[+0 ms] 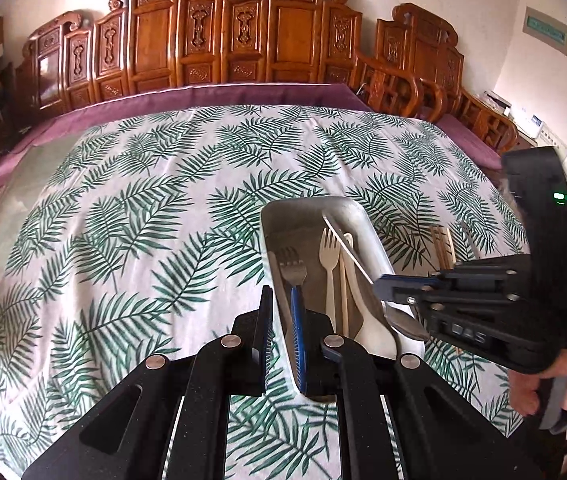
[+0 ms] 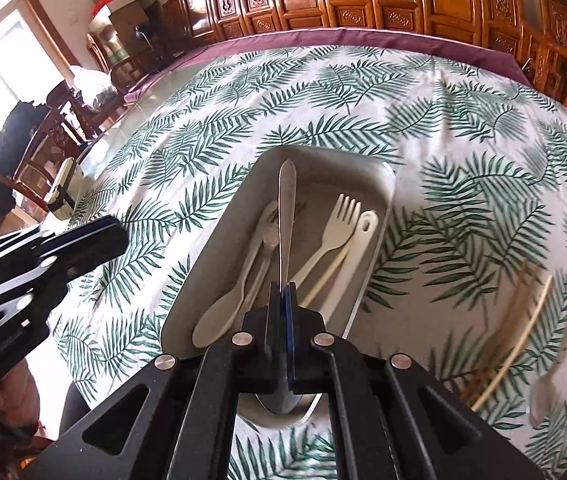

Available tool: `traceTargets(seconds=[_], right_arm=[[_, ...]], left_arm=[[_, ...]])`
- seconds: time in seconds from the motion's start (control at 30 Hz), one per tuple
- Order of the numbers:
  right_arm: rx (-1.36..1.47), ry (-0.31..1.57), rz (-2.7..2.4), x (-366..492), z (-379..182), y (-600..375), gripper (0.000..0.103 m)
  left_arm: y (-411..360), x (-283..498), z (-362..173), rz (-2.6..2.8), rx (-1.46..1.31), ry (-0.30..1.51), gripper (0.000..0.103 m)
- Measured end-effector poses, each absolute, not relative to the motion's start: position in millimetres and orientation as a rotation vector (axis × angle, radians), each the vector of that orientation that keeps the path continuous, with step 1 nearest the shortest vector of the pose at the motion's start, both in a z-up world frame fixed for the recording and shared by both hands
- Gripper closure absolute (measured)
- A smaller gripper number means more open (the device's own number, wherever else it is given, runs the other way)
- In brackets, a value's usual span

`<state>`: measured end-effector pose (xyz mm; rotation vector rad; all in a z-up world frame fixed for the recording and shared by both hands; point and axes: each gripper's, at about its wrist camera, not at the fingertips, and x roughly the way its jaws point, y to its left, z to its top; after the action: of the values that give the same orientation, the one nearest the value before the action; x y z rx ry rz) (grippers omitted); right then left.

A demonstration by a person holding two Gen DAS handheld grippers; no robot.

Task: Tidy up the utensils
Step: 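Lower the metal fork and knife into the grey tray and open both grippers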

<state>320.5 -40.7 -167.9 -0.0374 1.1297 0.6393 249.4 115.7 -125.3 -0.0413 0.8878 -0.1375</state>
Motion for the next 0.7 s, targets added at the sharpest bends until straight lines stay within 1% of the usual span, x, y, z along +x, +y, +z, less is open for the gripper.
traceTargets(seconds=[0.13,0.27,0.4,0.7], right_arm=[[-0.021,1.139,0.636,322.6,-173.3,-36.3,0.099],[-0.037,1.133,0.647,323.3,-174.7,-33.2,0.096],[-0.033,1.125,0.647,323.7,-172.4,-37.8,0.096],[-0.040,1.080,0.588,314.2,-157.8,-83.2,0.096]], left_arm=[[118.5,243.5,-122.2,-0.143,-0.033,0.885,0.095],[115.9,241.9,-120.5,-0.151,-0.022,0.881,0.095],[111.1,239.3,-118.9,-0.153,-0.006,0.869,0.088],[90.8,236.8,-108.9,-0.185,-0.005,0.852,0.088]])
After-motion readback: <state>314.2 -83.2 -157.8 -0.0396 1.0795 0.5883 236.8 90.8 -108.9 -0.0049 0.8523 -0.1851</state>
